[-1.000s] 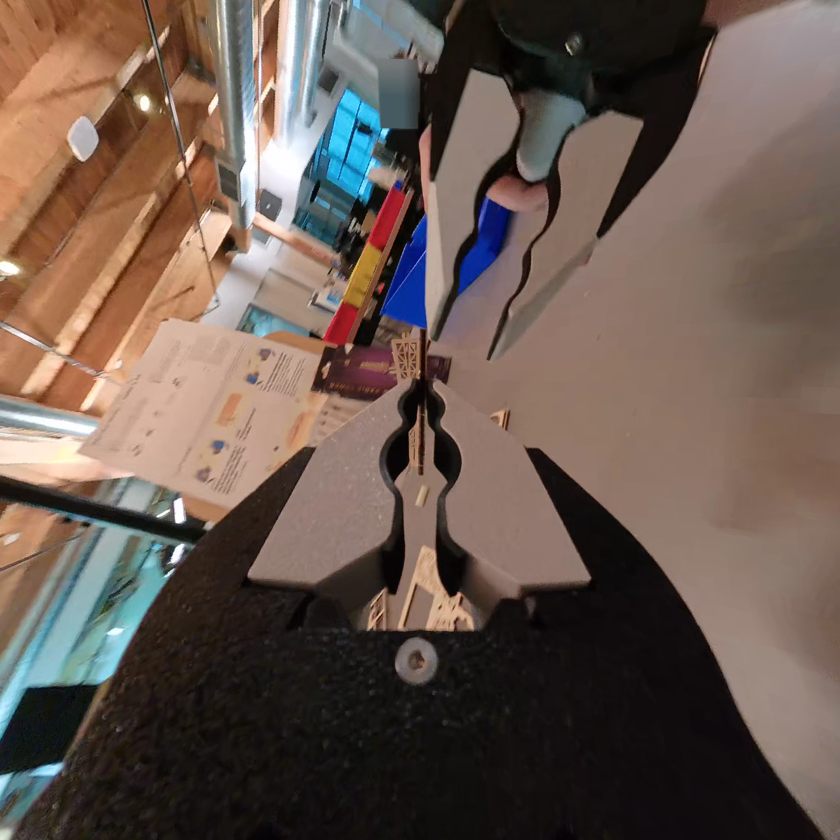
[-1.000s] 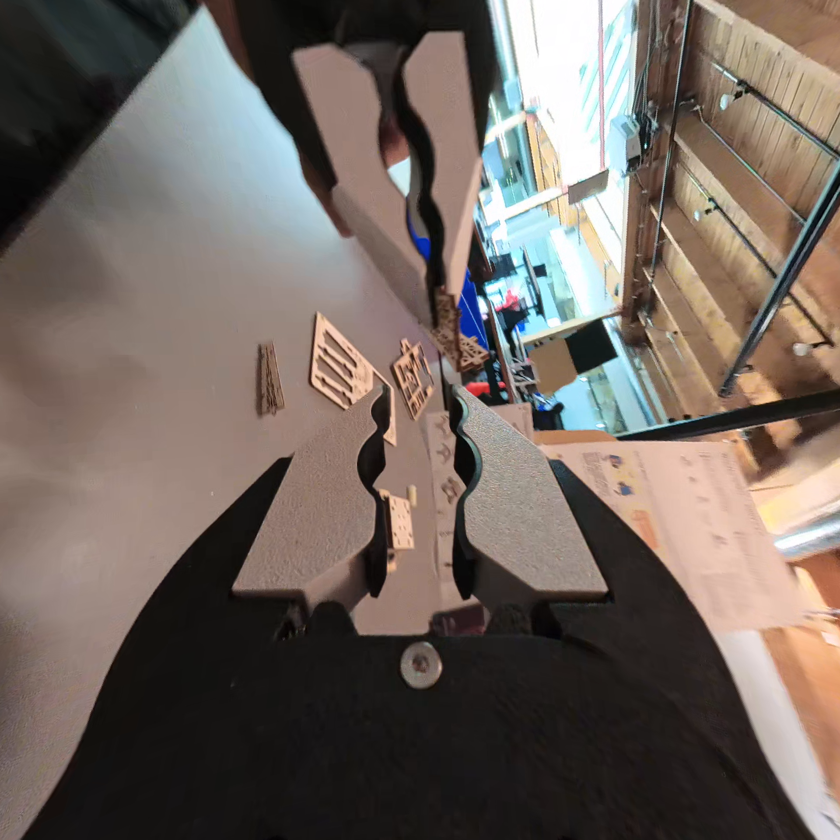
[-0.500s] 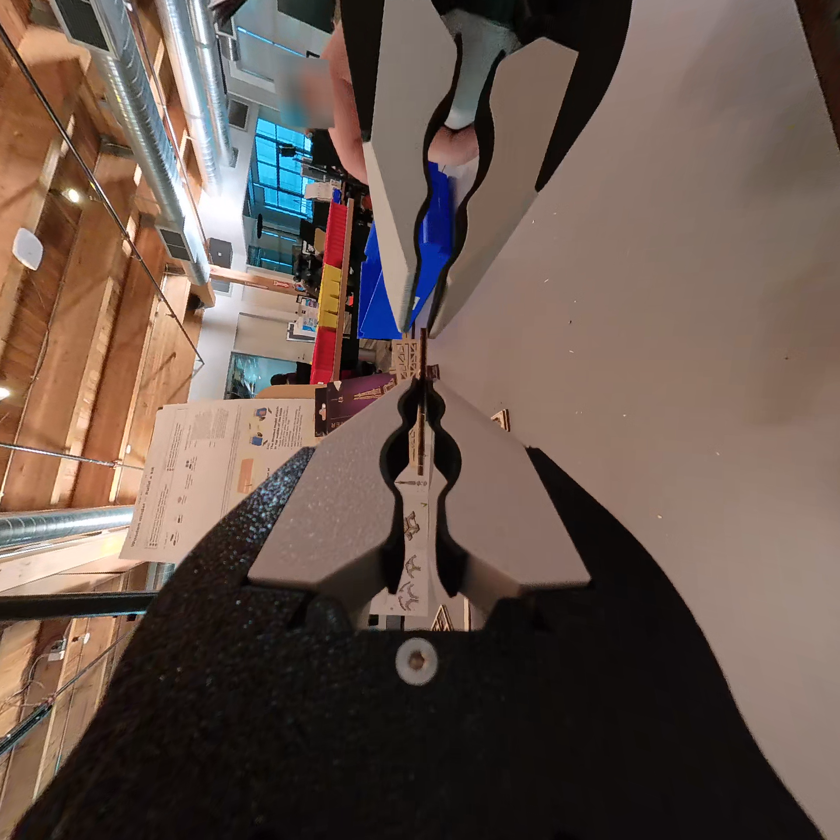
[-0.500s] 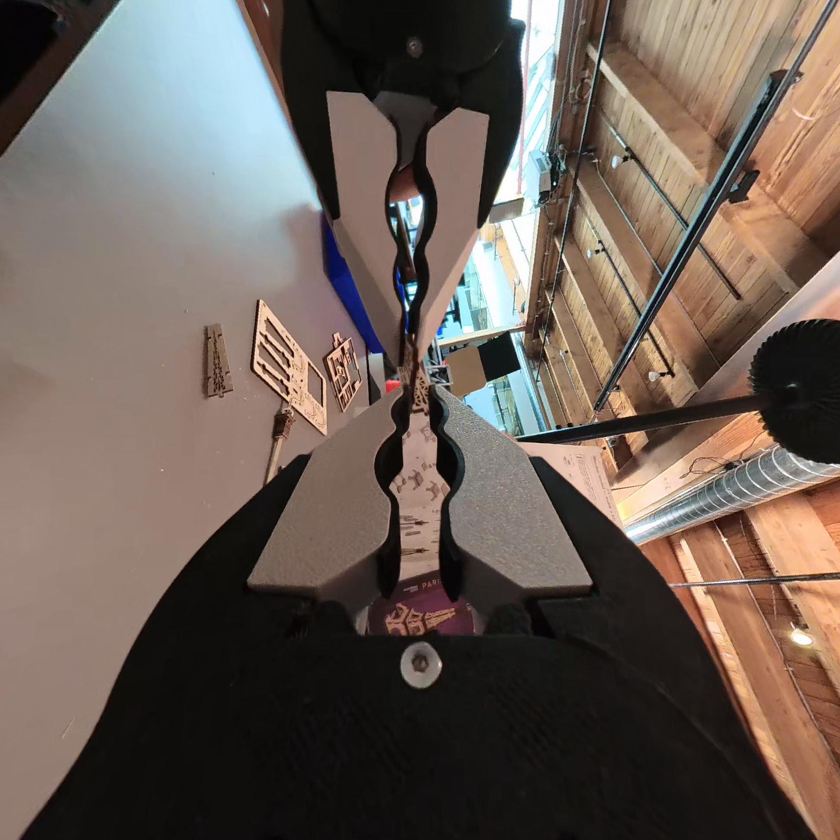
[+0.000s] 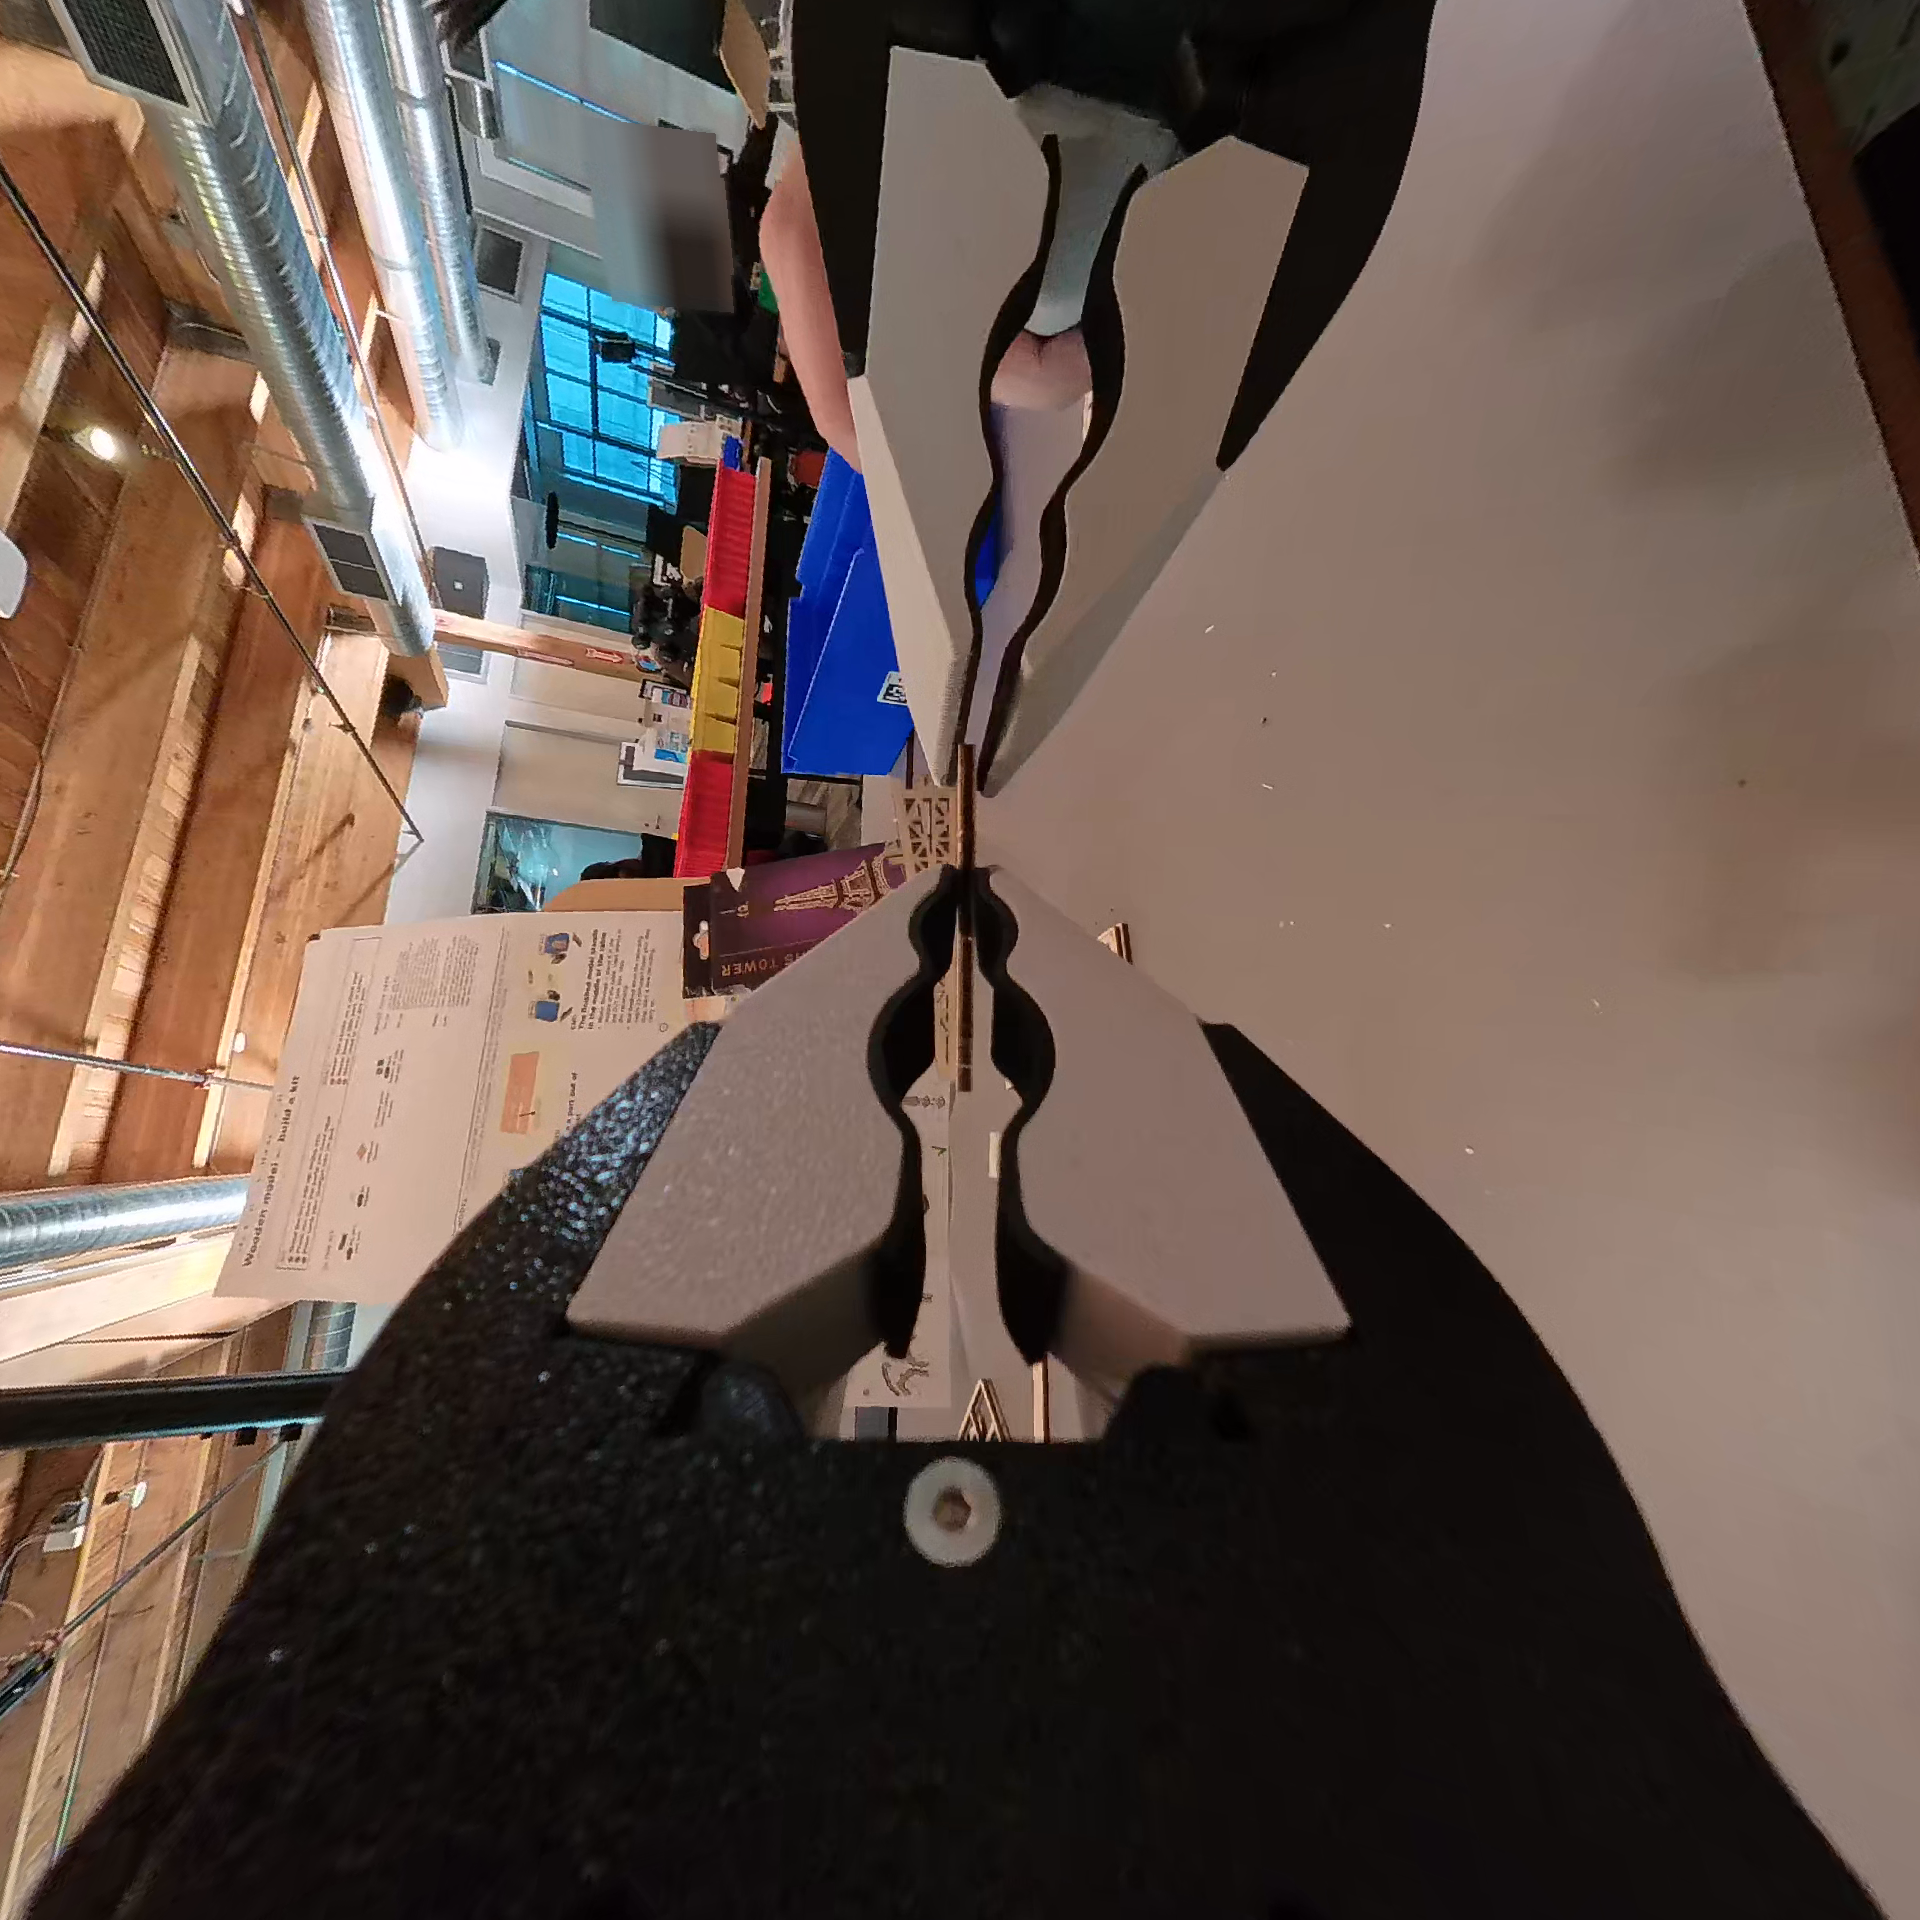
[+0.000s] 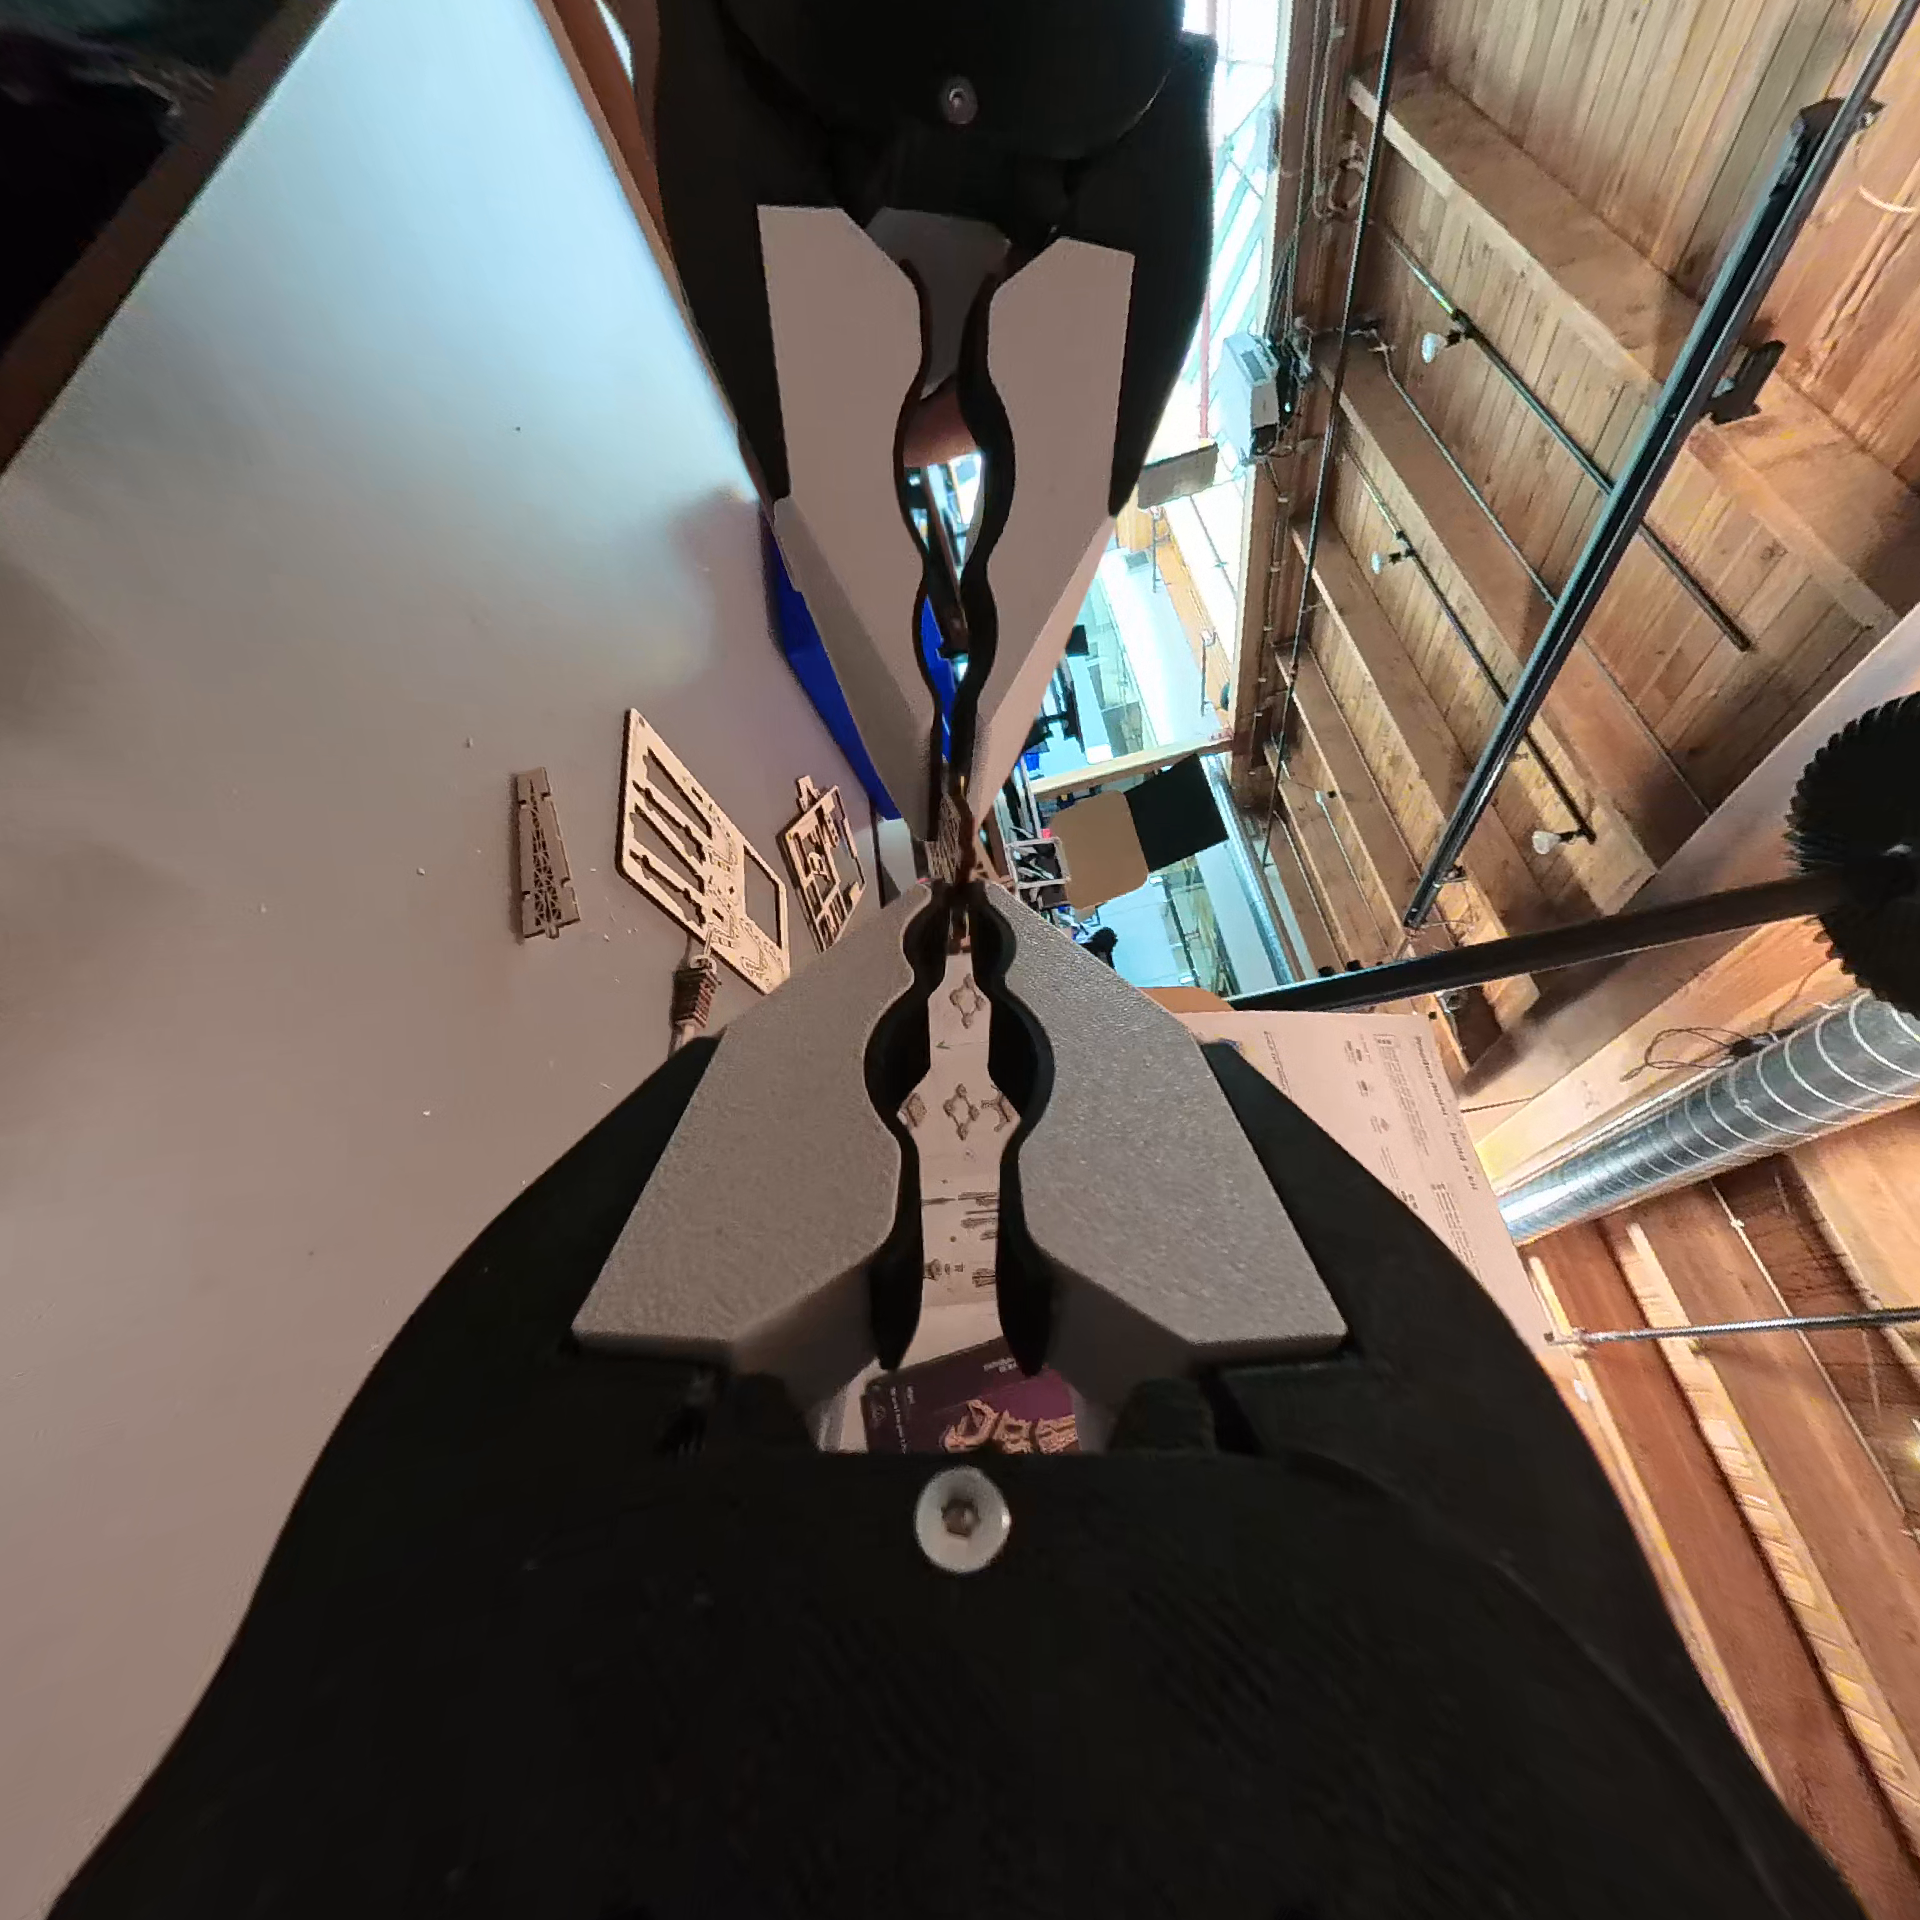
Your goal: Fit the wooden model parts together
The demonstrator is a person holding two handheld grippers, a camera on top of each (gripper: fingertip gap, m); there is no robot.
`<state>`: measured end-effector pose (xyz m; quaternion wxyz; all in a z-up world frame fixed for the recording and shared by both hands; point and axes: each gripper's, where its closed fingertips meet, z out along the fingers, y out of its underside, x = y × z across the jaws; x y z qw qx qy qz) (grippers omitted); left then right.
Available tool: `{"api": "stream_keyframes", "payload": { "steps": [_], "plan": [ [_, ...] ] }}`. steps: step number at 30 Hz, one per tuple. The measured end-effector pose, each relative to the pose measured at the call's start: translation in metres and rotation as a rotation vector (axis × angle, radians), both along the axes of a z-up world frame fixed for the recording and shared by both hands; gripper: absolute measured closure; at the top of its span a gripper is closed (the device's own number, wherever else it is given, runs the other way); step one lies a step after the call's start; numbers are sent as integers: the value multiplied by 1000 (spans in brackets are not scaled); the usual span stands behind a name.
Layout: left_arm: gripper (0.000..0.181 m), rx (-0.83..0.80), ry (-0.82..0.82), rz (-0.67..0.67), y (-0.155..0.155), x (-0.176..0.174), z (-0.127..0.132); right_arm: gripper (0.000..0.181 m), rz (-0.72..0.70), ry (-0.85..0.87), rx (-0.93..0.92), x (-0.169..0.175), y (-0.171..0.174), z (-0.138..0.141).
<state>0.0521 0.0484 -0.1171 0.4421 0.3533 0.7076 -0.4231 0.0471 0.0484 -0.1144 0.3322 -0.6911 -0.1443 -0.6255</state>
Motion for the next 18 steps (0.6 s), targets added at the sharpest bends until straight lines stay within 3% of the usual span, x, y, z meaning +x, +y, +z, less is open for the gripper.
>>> {"api": "stream_keyframes", "payload": {
  "steps": [18],
  "plan": [
    [175, -43, -28, -7, 1, 0, 6, 181, -78, -124, -38, 9, -3, 0]
  ]
}}
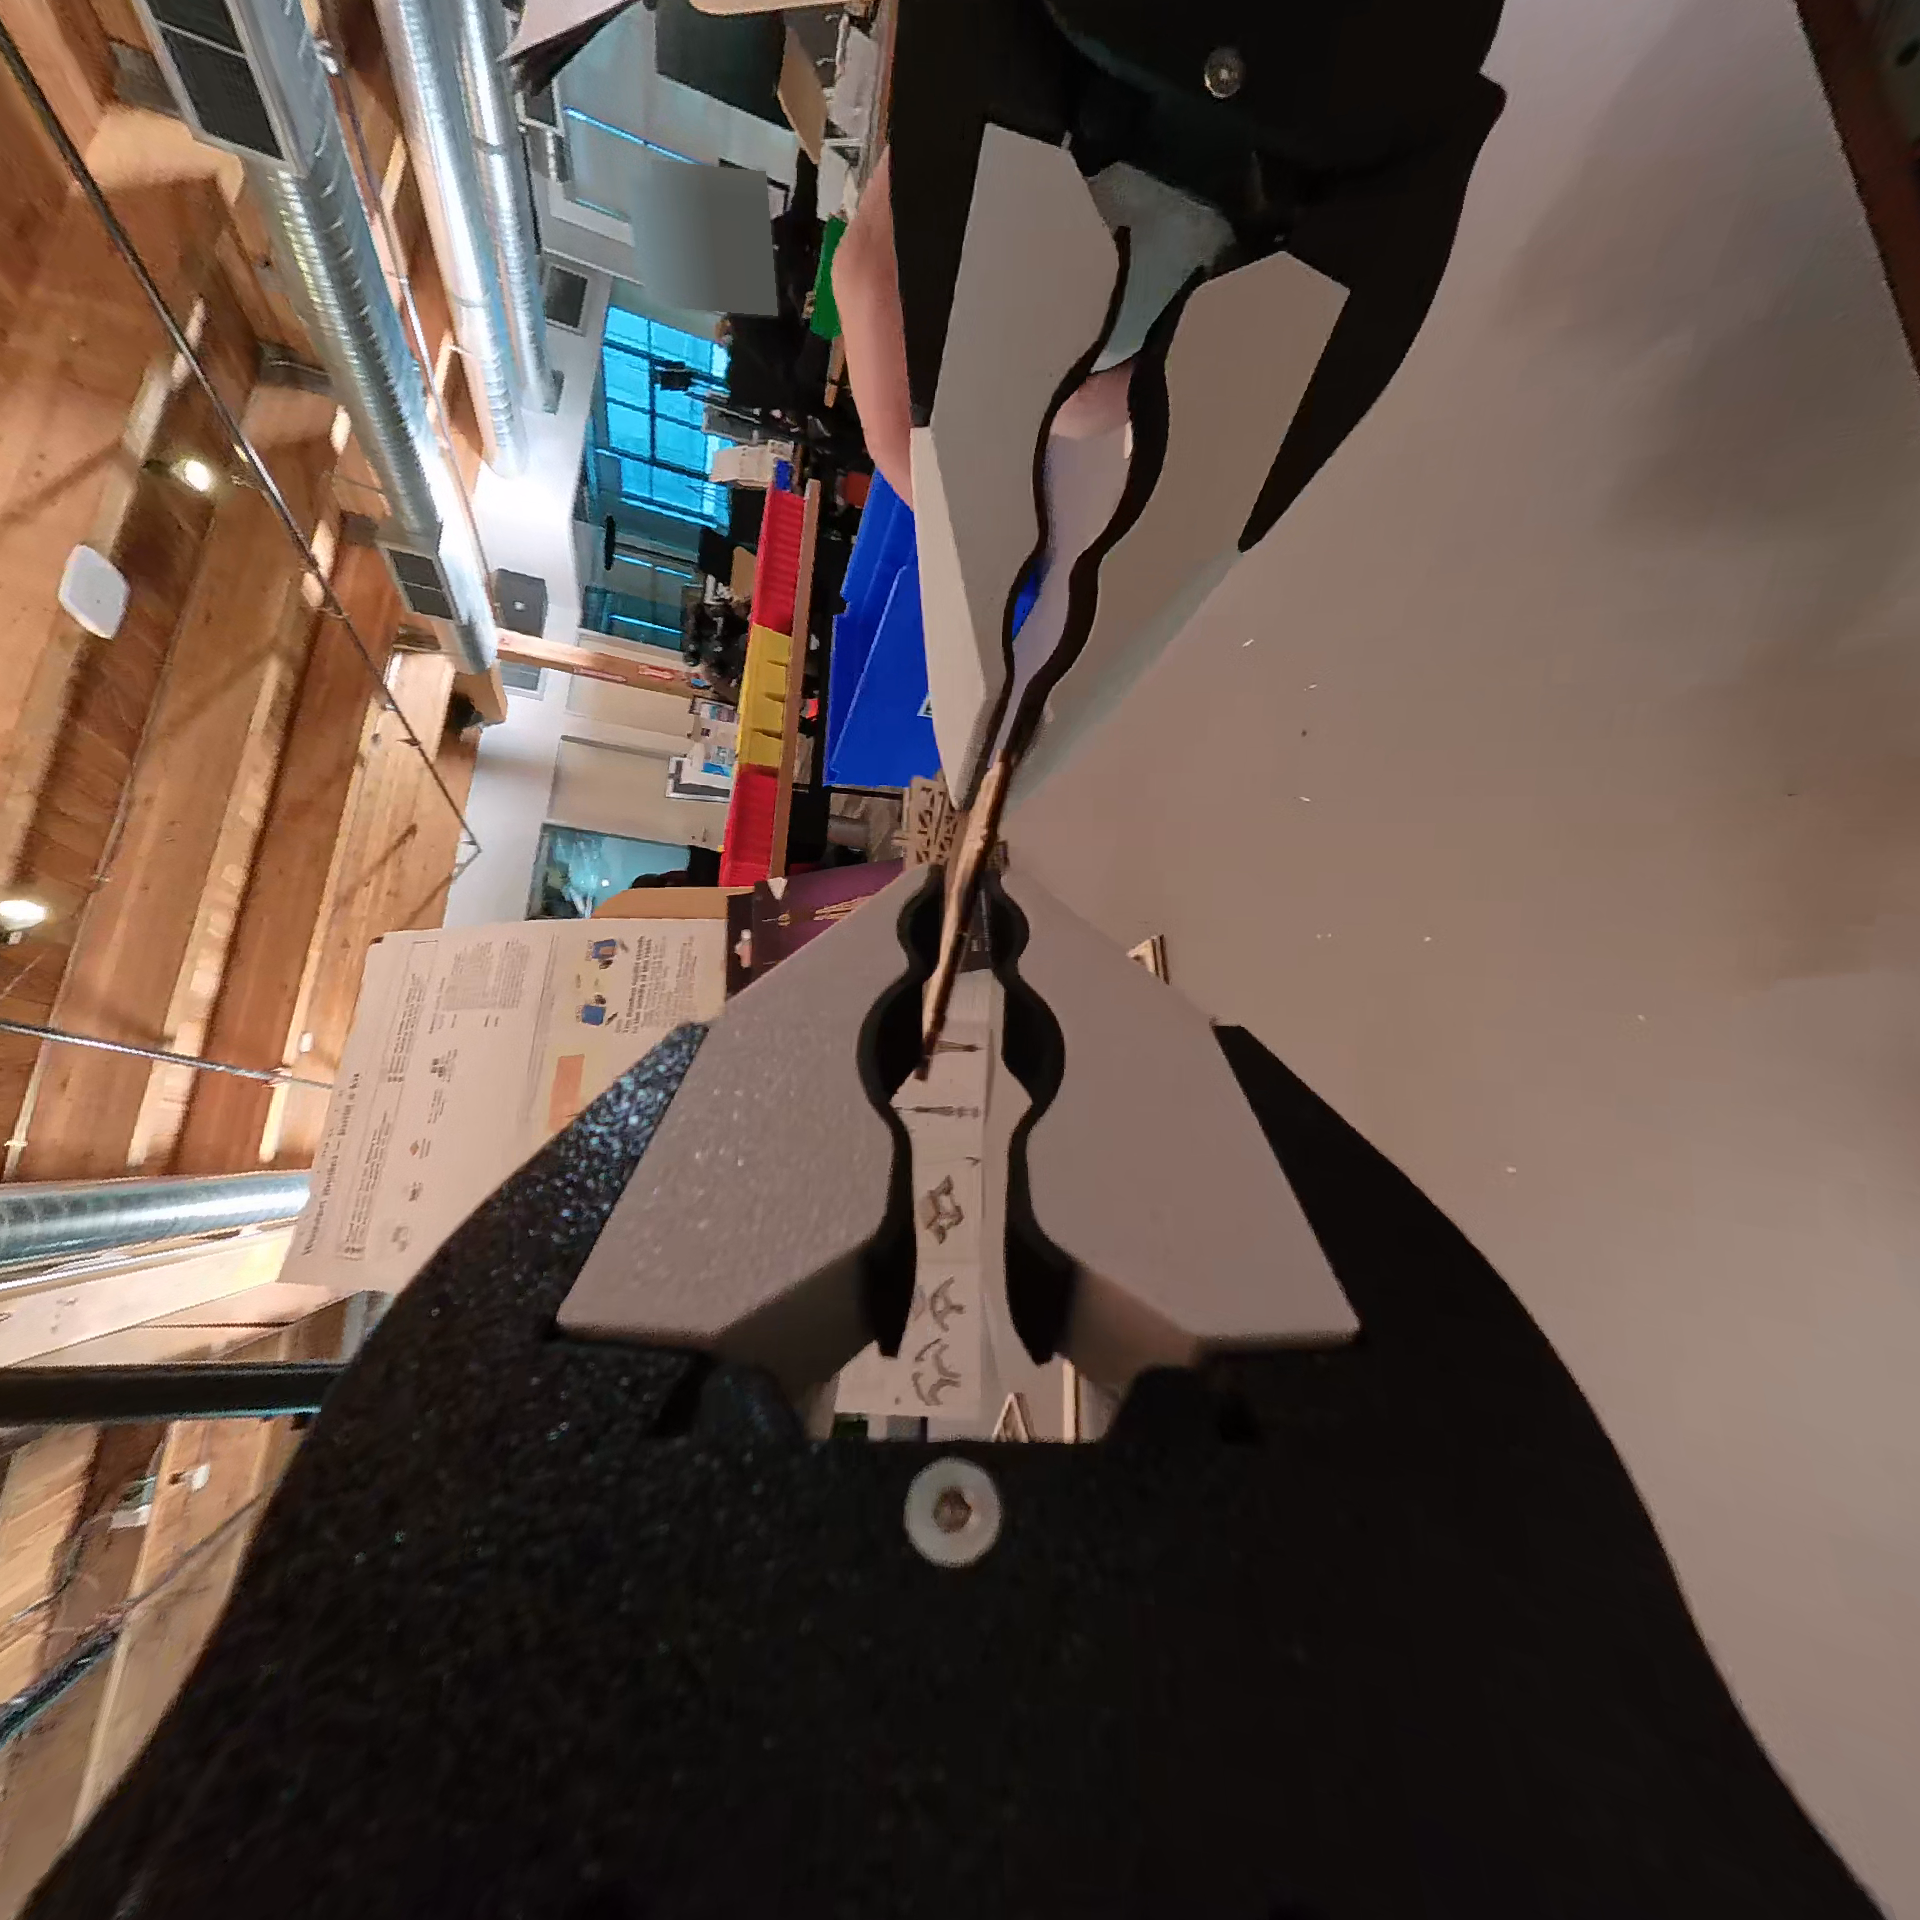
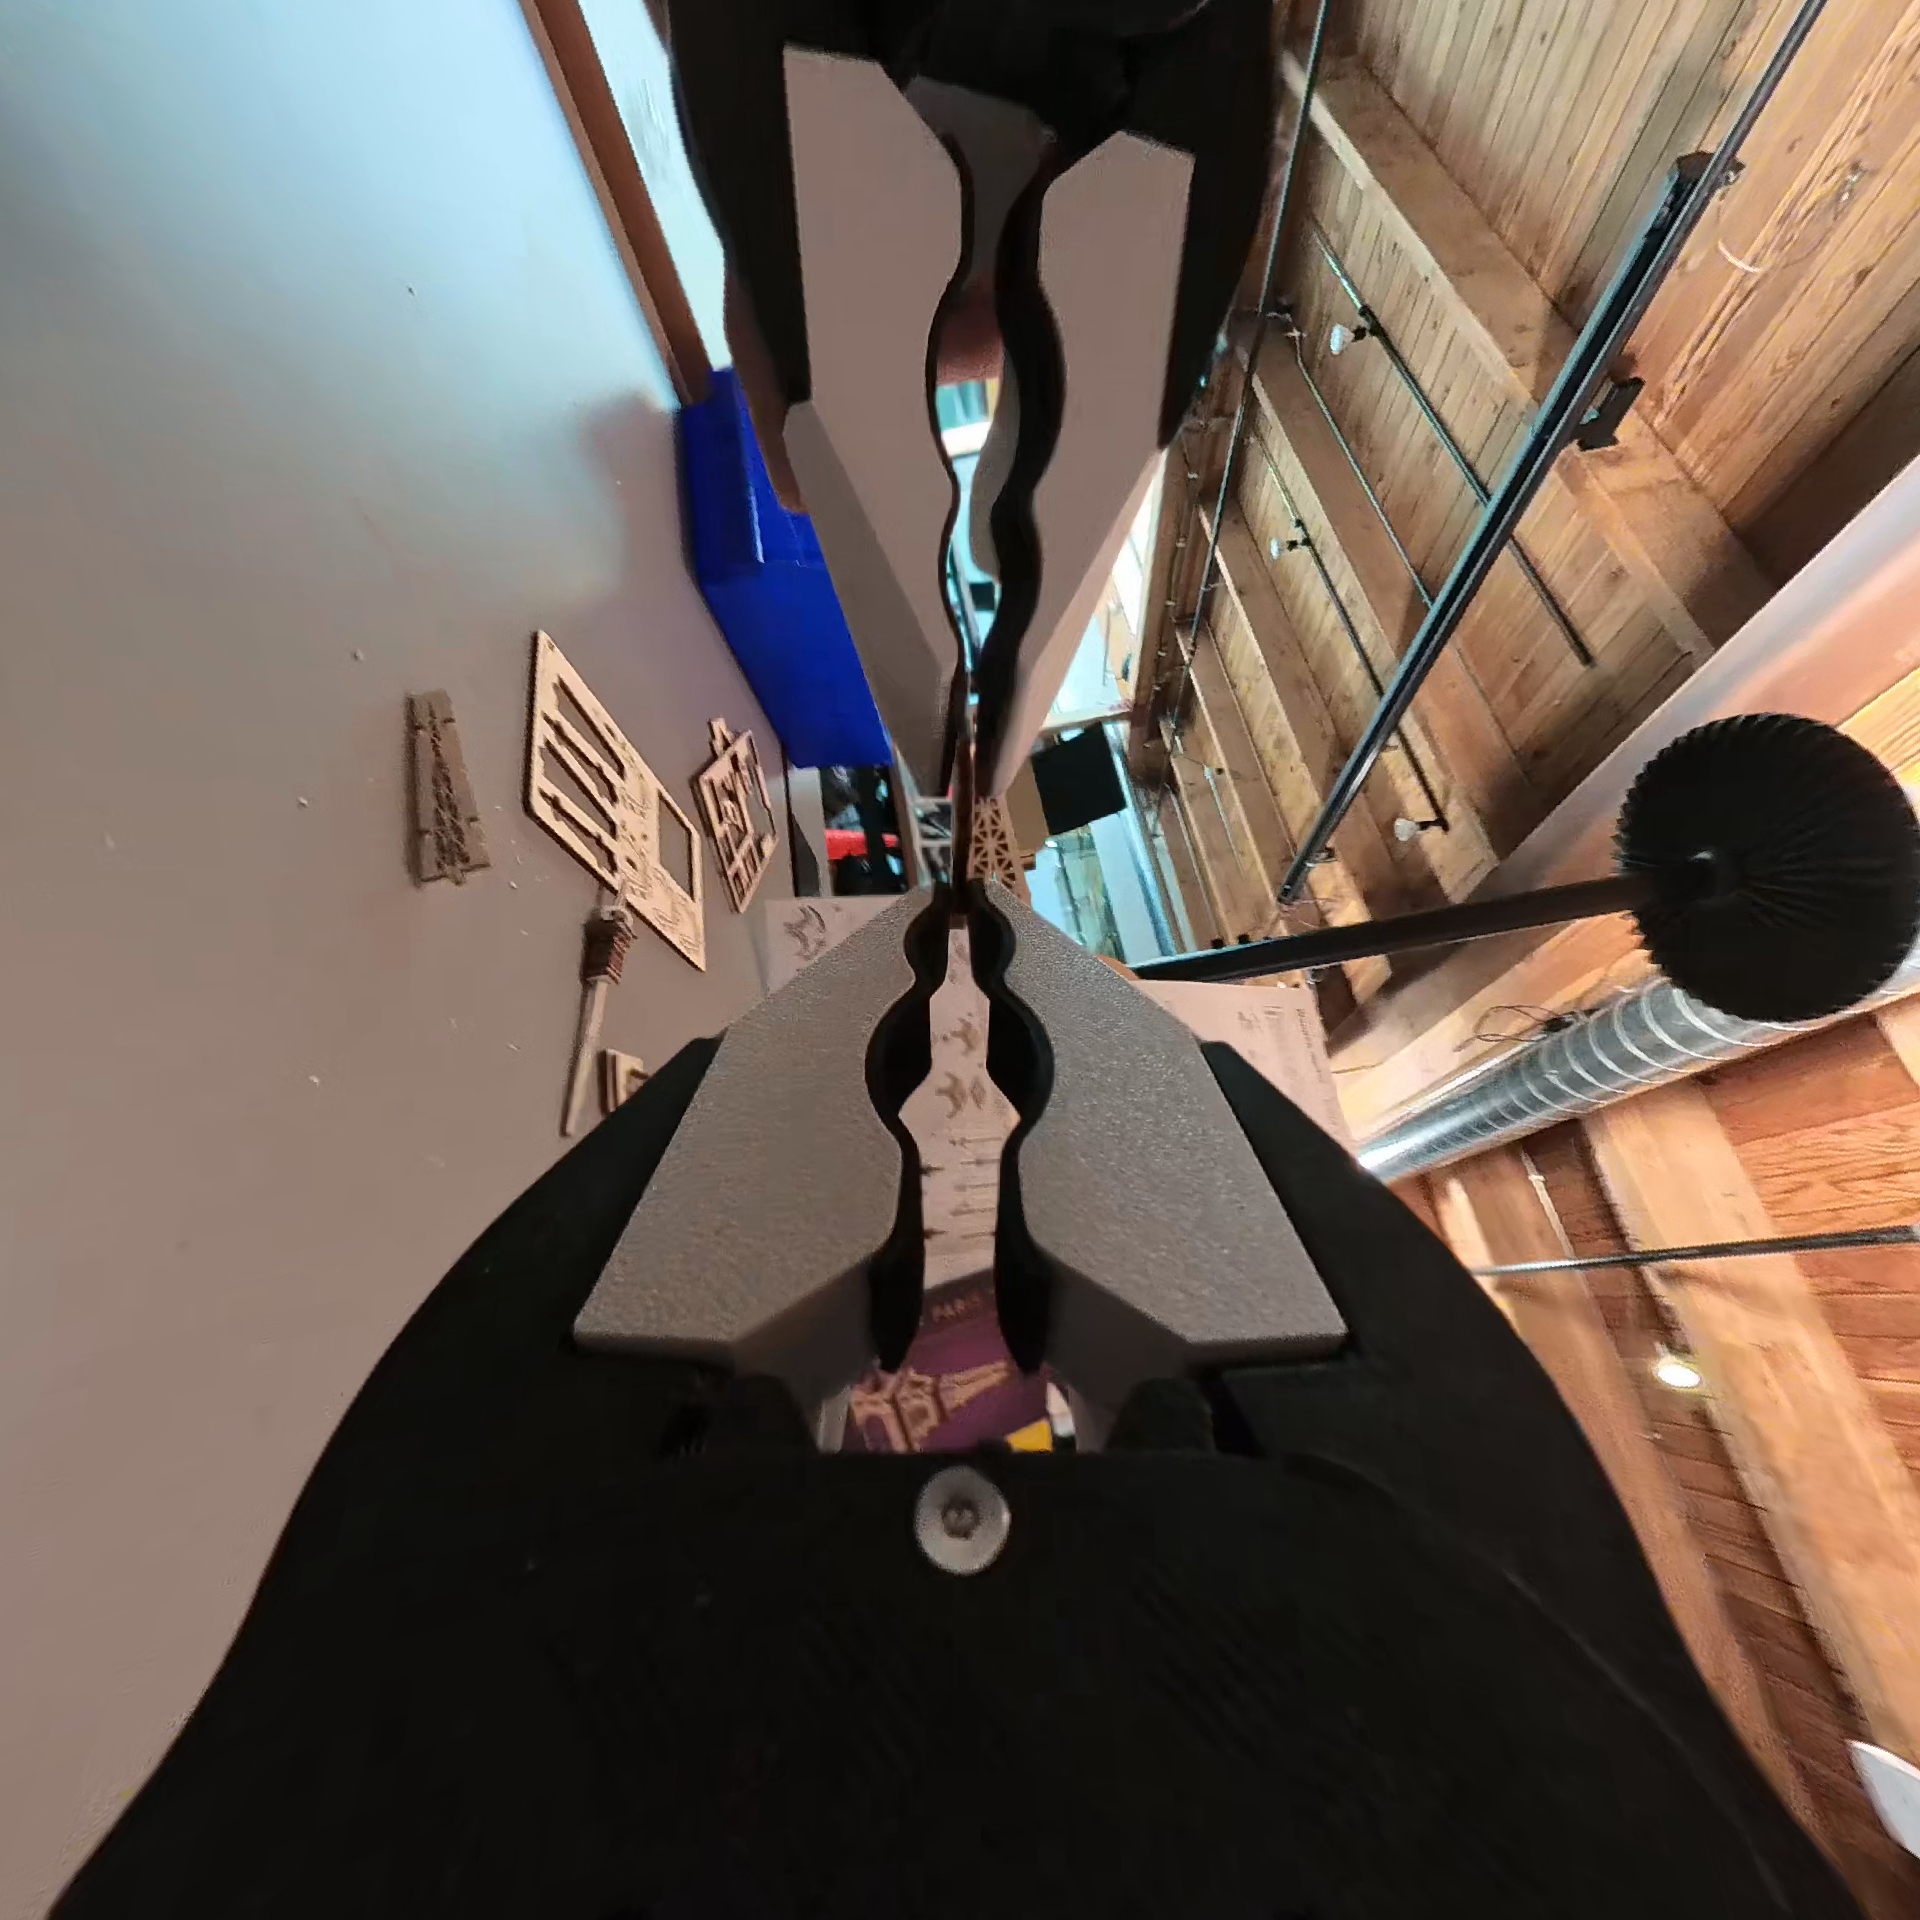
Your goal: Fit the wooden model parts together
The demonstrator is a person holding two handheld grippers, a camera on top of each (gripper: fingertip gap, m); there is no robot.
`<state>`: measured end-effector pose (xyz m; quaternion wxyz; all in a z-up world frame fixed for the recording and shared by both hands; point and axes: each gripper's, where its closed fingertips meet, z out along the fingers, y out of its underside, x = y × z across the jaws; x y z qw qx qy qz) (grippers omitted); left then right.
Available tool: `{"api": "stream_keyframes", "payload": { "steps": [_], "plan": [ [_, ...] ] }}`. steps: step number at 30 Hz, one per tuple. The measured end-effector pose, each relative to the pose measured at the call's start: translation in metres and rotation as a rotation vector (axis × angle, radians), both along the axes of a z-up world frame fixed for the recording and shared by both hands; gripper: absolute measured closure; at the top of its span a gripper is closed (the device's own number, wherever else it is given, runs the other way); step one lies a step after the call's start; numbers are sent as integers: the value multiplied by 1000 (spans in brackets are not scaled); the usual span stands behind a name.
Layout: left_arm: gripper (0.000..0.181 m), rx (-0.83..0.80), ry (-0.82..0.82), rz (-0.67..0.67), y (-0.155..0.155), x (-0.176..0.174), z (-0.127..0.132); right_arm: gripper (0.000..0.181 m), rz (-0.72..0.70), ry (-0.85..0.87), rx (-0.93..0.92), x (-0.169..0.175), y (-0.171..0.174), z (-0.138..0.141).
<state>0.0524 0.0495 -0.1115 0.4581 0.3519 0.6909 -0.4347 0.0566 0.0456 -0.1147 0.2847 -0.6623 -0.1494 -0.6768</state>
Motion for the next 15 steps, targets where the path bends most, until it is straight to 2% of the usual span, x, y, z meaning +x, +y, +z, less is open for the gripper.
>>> {"api": "stream_keyframes", "payload": {
  "steps": [3, 9, 15],
  "plan": [
    [177, 26, -19, 14, 2, -2, 1, 181, -52, -37, -51, 4, -3, 1],
    [178, 122, -91, 59, 2, 2, -7, 181, -63, -42, -105, 4, 0, -3],
    [180, 123, -93, 59, 1, 3, -5, 176, -71, -121, -119, 4, 0, -3]
  ]
}}
